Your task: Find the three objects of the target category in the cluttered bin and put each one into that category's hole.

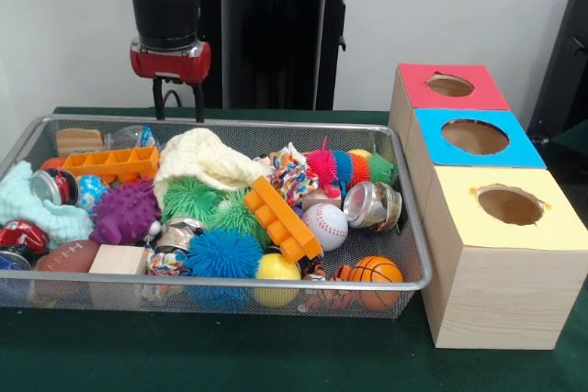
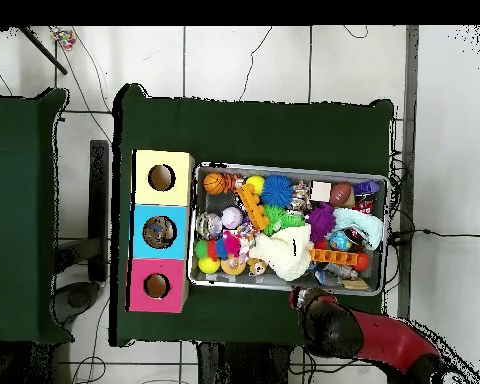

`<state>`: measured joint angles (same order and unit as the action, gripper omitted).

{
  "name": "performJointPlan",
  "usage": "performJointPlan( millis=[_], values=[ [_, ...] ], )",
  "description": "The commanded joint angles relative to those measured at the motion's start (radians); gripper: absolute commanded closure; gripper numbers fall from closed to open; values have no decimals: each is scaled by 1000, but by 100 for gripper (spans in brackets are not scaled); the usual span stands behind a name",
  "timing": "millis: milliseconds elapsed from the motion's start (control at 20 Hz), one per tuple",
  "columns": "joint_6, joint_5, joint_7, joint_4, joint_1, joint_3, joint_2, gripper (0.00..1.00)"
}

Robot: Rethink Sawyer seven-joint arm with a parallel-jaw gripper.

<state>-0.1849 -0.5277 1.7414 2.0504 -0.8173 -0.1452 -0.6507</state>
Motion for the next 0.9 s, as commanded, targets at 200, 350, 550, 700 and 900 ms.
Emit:
performJointPlan(
  millis=[200,350,550,700,900],
  values=[
    [-146,102,77,-265,21,-18,46,0],
    [-199,128,55,-284,8,-37,31,0],
    [-219,137,37,-315,3,-48,44,0],
    [-232,145,39,-337,14,-48,58,0],
    [-215,150,78,-363,59,-28,76,0]
  ],
)
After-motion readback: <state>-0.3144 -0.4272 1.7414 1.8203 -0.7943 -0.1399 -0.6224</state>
